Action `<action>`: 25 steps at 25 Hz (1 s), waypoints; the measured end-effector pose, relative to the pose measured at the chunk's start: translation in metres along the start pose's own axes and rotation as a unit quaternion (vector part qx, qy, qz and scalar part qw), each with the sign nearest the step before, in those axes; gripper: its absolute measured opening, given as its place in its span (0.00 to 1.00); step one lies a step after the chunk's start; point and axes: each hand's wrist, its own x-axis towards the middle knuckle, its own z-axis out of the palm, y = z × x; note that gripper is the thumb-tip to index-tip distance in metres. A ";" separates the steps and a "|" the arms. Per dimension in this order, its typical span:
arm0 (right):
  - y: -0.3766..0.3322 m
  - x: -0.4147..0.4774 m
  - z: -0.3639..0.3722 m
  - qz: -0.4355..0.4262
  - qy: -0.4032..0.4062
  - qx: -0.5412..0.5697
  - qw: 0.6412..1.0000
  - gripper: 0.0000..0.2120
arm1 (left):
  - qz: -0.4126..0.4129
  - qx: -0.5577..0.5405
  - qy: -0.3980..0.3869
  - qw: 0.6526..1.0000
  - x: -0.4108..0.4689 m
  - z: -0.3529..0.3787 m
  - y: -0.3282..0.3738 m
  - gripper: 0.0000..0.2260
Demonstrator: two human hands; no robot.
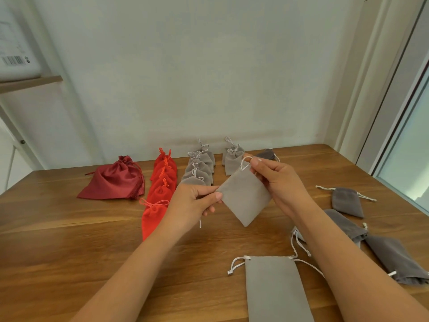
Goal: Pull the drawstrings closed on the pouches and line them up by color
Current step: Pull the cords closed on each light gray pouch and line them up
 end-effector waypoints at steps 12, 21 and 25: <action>0.011 0.000 0.021 -0.013 0.107 -0.057 0.993 0.15 | 0.017 -0.046 0.049 0.998 0.000 0.011 0.002 0.08; 0.003 -0.001 0.011 -0.025 0.171 0.049 0.984 0.10 | -0.043 -0.114 0.080 0.989 0.000 0.011 0.005 0.02; -0.002 -0.002 0.006 0.007 0.200 0.102 0.974 0.13 | -0.139 -0.145 0.013 0.980 0.000 0.007 0.005 0.05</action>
